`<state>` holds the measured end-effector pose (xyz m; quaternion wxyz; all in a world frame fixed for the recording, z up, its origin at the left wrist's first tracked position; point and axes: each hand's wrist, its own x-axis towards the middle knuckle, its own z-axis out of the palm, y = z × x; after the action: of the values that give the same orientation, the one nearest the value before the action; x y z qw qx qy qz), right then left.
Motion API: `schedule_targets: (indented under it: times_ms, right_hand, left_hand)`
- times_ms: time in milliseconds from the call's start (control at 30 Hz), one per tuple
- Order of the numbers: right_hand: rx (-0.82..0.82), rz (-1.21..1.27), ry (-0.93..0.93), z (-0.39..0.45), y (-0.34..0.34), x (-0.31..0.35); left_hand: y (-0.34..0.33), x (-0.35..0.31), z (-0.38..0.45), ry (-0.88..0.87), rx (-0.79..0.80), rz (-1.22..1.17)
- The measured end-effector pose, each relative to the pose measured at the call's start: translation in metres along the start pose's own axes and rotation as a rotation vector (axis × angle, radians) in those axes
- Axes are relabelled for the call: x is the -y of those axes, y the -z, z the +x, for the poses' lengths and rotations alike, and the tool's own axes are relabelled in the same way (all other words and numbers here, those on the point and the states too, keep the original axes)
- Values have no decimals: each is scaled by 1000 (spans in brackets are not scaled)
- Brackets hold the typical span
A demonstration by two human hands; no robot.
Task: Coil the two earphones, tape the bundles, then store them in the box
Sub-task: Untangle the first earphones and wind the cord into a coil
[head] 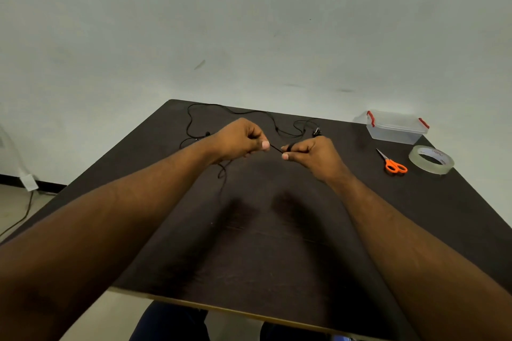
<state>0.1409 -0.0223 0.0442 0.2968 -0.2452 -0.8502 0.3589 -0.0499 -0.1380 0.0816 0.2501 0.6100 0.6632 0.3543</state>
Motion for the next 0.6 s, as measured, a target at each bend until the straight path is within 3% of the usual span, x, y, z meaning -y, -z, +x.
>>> schedule_targets:
  times_ms: [133, 367, 500, 600]
  right_hand:
    - [35, -56, -49, 0, 1, 1]
    - [244, -60, -16, 0, -9, 21]
    - [248, 213, -45, -3, -9, 36]
    - [264, 527, -132, -6, -7, 48]
  left_hand:
    - [7, -13, 5, -71, 46, 156]
    - [12, -26, 20, -229, -79, 244]
    - [19, -22, 22, -244, -142, 213]
    - [18, -10, 19, -187, -155, 48]
